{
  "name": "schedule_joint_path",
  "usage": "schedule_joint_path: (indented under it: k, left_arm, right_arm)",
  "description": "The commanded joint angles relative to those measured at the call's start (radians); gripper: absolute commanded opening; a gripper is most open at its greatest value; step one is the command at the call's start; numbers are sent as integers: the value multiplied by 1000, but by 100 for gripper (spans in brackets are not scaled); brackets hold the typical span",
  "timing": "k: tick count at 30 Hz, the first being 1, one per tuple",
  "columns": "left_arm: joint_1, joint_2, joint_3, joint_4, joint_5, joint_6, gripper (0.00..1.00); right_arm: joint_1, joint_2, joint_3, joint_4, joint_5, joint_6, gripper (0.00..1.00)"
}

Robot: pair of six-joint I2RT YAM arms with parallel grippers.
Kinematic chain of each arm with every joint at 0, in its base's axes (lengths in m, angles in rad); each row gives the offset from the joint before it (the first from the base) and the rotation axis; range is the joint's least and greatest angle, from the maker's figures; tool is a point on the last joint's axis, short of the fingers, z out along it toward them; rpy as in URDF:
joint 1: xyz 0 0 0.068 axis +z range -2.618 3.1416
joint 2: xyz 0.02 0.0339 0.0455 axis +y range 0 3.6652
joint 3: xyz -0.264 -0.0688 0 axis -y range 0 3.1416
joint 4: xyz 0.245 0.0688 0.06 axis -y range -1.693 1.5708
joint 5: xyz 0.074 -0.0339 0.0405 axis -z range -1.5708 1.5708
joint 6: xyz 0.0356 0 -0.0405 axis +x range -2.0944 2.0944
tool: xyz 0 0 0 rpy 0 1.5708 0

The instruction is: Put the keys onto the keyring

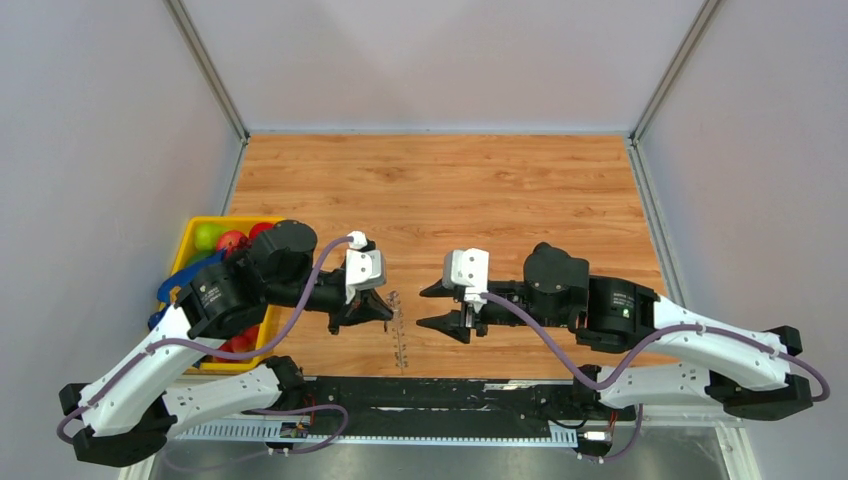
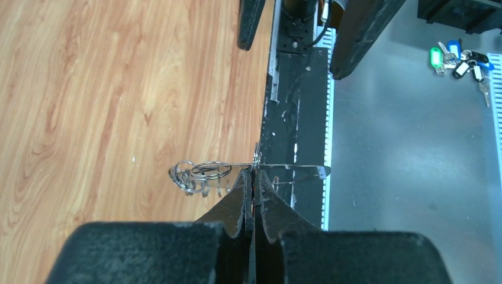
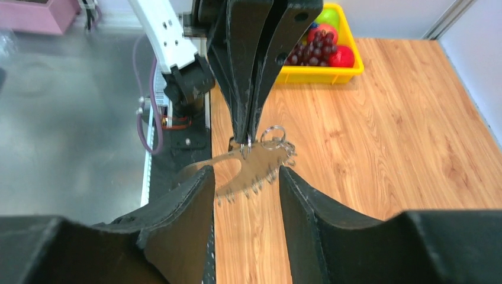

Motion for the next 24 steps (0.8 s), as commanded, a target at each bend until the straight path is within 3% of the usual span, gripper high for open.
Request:
schedule_joint_path:
  k: [1,10,24]
  left_arm:
    - [-2,-7,24,-14,51,30,0]
    - [-10,-4,11,-8,80,26,0]
    - [-14,-15,10,9,55,23,0]
  right_arm:
    - [3,35,51,-75,-28,-83,49]
    - [-16,97,20,5,-76,-106,49]
    - [-31,169,39,61,-169,-96,38]
